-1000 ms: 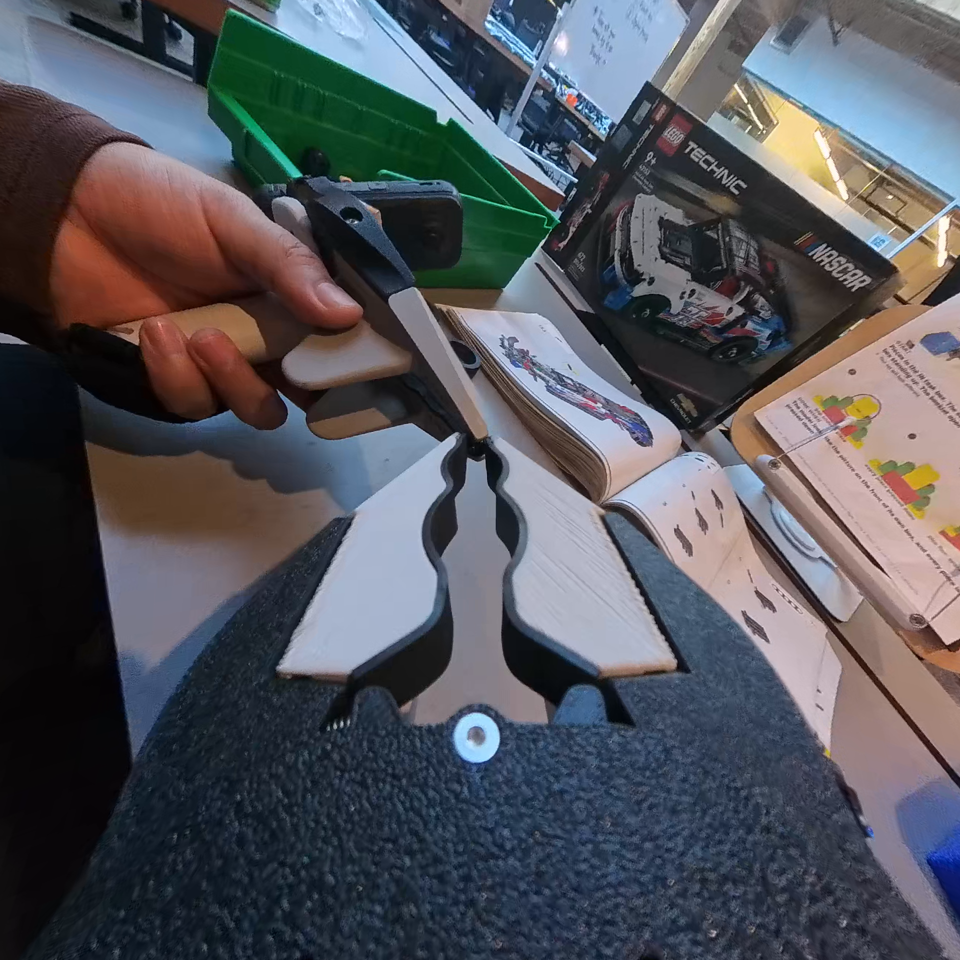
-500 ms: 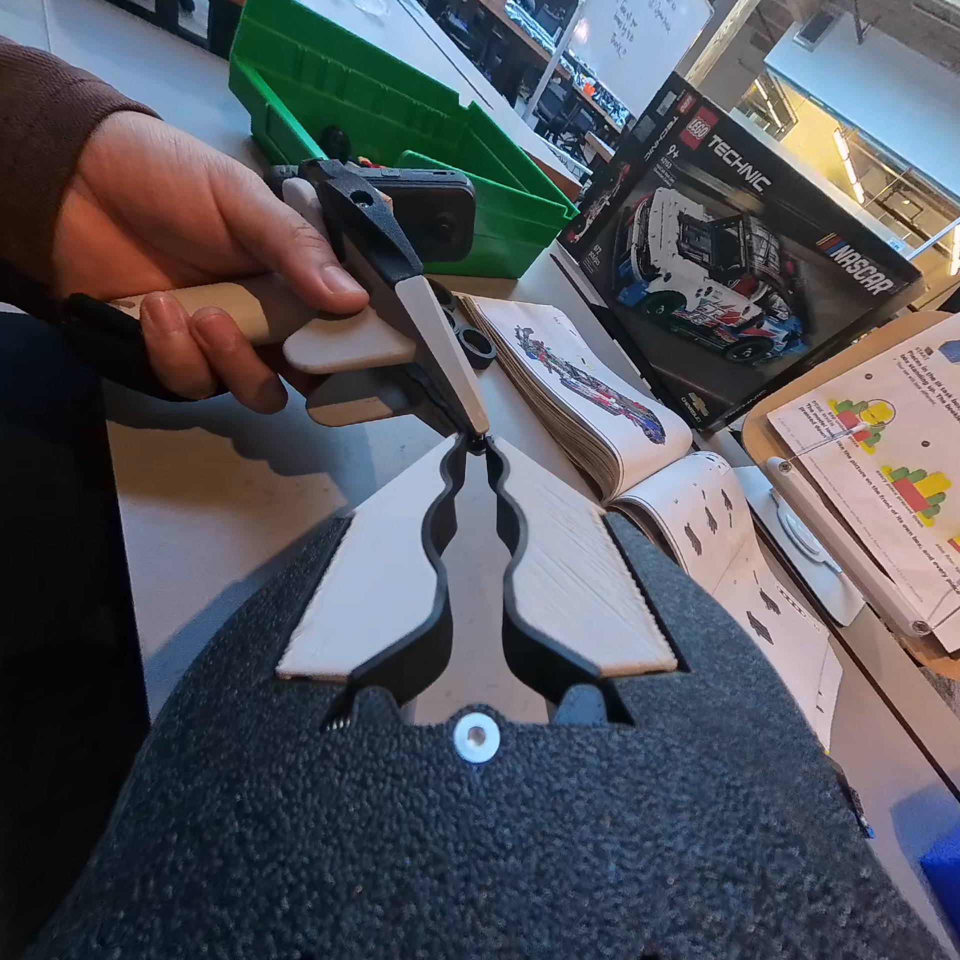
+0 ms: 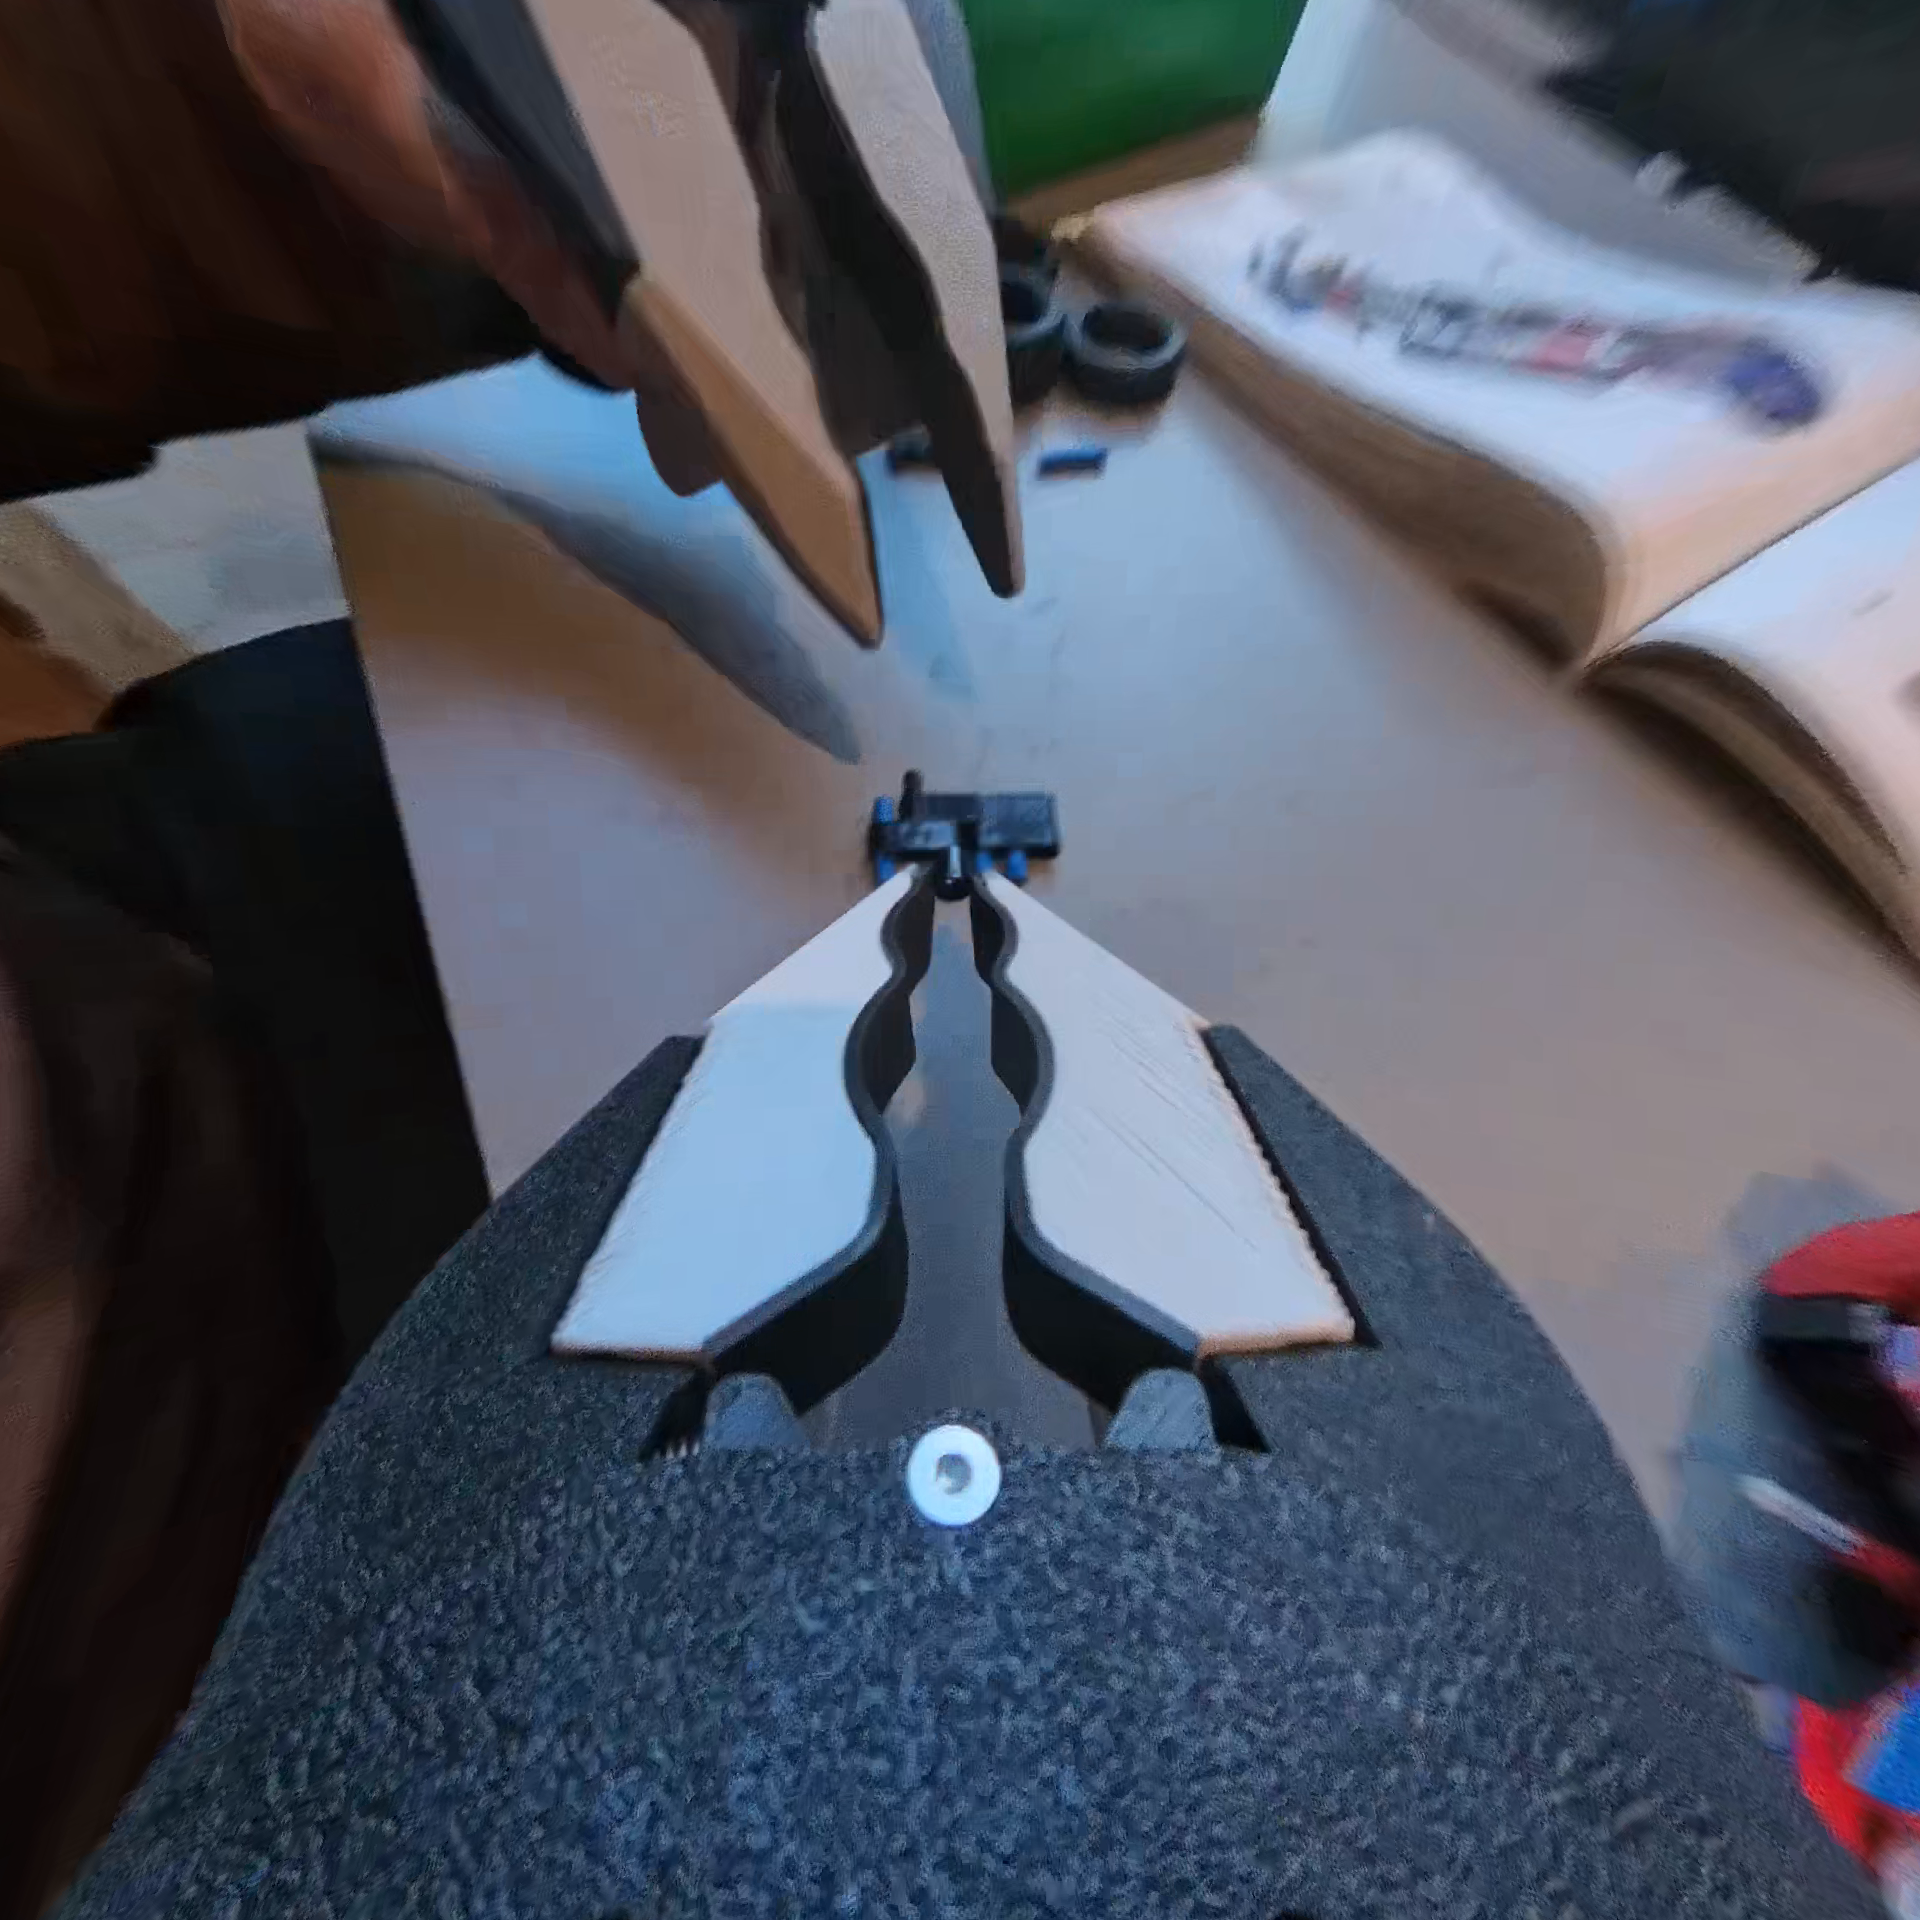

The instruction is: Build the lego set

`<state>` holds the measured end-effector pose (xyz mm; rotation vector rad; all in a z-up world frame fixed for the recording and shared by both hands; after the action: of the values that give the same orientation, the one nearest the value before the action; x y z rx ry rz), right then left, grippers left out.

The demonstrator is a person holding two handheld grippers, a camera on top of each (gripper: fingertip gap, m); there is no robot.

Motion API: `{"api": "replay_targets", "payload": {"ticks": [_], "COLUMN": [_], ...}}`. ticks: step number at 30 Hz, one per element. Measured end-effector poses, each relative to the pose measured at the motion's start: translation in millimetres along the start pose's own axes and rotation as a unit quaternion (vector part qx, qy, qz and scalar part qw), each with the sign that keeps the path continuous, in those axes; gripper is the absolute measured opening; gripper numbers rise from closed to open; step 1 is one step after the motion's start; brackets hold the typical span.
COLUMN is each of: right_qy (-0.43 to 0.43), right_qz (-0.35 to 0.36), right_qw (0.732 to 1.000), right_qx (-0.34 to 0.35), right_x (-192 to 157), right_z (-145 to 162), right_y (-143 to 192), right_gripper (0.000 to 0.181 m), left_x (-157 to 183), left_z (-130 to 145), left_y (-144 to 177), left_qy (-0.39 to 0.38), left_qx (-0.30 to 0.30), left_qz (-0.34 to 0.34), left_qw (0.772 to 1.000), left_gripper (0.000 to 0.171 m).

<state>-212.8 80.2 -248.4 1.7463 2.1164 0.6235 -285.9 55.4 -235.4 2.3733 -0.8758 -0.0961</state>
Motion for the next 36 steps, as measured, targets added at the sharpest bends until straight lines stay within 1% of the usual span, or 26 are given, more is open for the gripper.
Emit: {"api": "replay_targets", "payload": {"ticks": [2, 3, 5, 8, 12, 16, 19, 20, 24, 26, 31, 32, 33, 34, 35, 36], "right_qy": [-0.038, -0.051, -0.061, -0.047, -0.024, -0.025, -0.03, -0.03, -0.029, -0.028, -0.013, -0.007, -0.002, 0.001, 0.003, 0.006], "right_qz": [-0.039, -0.049, -0.053, -0.043, -0.039, -0.052, -0.06, -0.061, -0.063, -0.064, -0.059, -0.057, -0.055, -0.055, -0.055, -0.054], "right_qw": [0.998, 0.996, 0.994, 0.993, 0.993, 0.992, 0.992, 0.992, 0.992, 0.992, 0.992, 0.993, 0.993, 0.993, 0.993, 0.993], "right_qx": [-0.03, -0.045, -0.077, -0.099, -0.11, -0.11, -0.11, -0.11, -0.109, -0.108, -0.108, -0.107, -0.107, -0.107, -0.106, -0.106], "right_x": [-7, -8, -10, -10, -12, -12, -12, -11, -10, -10, -9, -8, -8, -8, -8, -8], "right_z": [10, 14, 22, 27, 30, 31, 31, 31, 31, 31, 31, 31, 31, 31, 31, 31], "right_y": [-8, -12, -19, -23, -25, -24, -24, -24, -23, -24, -24, -24, -24, -24, -24, -24], "right_gripper": [0.007, 0.007, 0.007, 0.007, 0.007, 0.007, 0.007, 0.007, 0.007, 0.007, 0.007, 0.007, 0.007, 0.007, 0.007, 0.007], "left_x": [13, 19, 18, 17, 19, 20, 17, 17, 16, 17, 22, 24, 26, 28, 31, 30], "left_z": [18, 25, 36, 33, 28, 20, 26, 27, 26, 27, 27, 26, 26, 26, 31, 32], "left_y": [-15, -22, -30, -36, -40, -41, -45, -47, -48, -49, -52, -52, -52, -51, -52, -52], "left_qy": [-0.091, -0.135, -0.211, -0.257, -0.301, -0.308, -0.328, -0.327, -0.303, -0.3, -0.315, -0.311, -0.3, -0.29, -0.279, -0.269], "left_qx": [-0.081, -0.108, -0.144, -0.144, -0.141, -0.134, -0.159, -0.161, -0.159, -0.151, -0.112, -0.101, -0.09, -0.083, -0.088, -0.088], "left_qz": [0.024, 0.038, 0.03, 0.039, 0.047, 0.042, 0.024, 0.02, 0.013, 0.014, -0.009, -0.006, 0.001, 0.011, 0.024, 0.022], "left_qw": [0.992, 0.984, 0.966, 0.955, 0.942, 0.941, 0.931, 0.931, 0.94, 0.942, 0.943, 0.945, 0.95, 0.954, 0.956, 0.959], "left_gripper": [0.029, 0.028, 0.022, 0.017, 0.015, 0.019, 0.025, 0.023, 0.026, 0.018, 0.011, 0.008, 0.001, 0.0, 0.0, 0.0]}}
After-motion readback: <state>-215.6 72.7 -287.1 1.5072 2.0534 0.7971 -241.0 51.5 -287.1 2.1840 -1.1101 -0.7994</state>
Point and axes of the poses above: each gripper's, where its closed fingertips meet, y back along the fingers, z out of its underside, x = y × z across the jaws, the point moved 2 cm from there along y, back along the fingers, and after that the axes turned 3 degrees about -y, right-handed, at the moved point
